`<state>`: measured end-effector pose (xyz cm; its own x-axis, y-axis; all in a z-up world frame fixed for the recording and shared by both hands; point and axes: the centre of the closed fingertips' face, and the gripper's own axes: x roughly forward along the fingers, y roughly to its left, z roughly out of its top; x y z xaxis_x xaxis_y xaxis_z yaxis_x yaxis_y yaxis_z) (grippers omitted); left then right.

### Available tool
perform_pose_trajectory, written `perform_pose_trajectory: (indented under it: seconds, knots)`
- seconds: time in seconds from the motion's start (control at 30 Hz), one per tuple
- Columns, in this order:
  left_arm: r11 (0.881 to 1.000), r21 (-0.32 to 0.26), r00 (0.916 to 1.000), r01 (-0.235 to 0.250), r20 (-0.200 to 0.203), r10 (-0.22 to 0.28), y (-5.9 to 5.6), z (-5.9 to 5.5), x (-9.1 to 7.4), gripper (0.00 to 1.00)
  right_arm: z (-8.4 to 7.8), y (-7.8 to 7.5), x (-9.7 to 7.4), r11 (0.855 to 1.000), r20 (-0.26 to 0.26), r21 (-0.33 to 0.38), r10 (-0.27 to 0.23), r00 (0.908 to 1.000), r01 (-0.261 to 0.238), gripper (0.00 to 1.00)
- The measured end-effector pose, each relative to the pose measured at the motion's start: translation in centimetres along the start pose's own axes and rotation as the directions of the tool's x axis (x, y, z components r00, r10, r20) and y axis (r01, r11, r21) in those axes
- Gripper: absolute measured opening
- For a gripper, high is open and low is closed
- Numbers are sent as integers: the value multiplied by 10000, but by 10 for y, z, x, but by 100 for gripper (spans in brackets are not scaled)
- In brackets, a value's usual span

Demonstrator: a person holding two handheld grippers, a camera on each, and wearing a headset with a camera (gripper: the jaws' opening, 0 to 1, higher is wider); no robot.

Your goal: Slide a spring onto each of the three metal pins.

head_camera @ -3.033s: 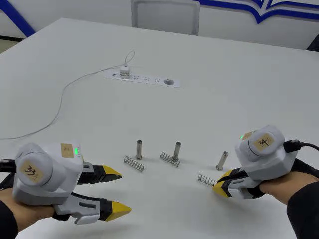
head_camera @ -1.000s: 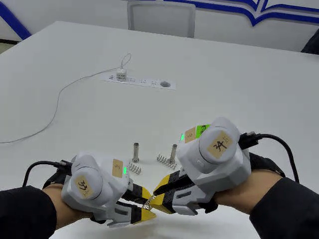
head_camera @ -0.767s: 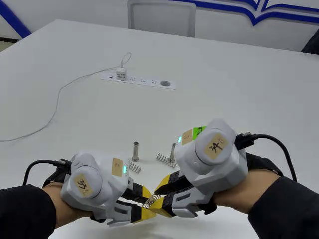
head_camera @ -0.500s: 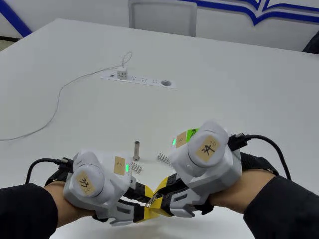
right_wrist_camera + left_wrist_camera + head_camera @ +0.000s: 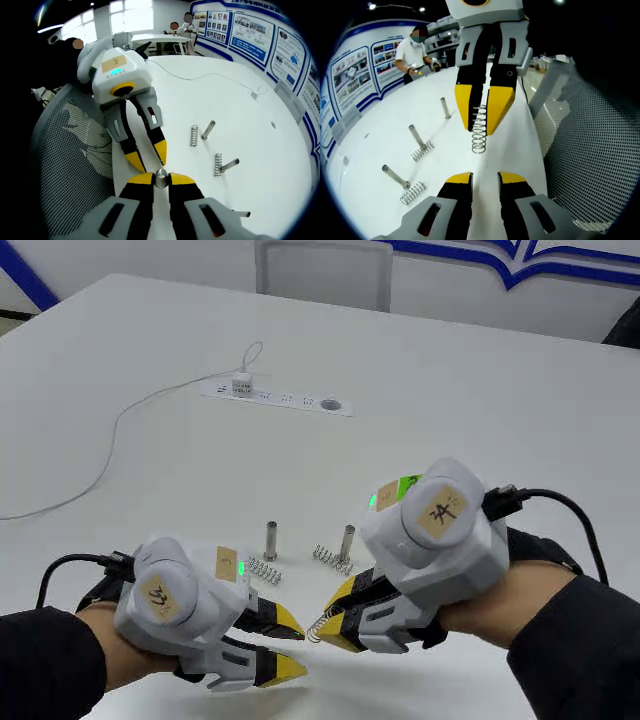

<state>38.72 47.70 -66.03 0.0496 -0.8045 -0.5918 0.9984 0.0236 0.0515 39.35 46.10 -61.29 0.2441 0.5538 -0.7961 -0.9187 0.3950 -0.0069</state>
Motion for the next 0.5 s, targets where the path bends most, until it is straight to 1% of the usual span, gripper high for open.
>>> perform_pose_trajectory:
  seconds: [0.1, 0.23, 0.33, 0.5]
  knots:
    - [9989, -360, 9996, -293, 41, 294, 6, -4, -6, 25, -7, -12, -9, 9995, -122, 214, -247, 9996, 250, 12]
    - [9939, -849, 9973, -698, 149, 713, 14, -9, -16, 31, -15, -28, -23, 9972, -221, 469, -574, 9981, 584, 12]
    - [9901, -1053, 9953, -927, 190, 952, 18, -12, -21, 34, -19, -39, -33, 9947, -247, 623, -809, 9964, 823, 12]
    - [9829, -1319, 9905, -1281, 337, 1336, 23, -12, -28, 38, -23, -52, -49, 9901, -314, 760, -1160, 9927, 1181, 12]
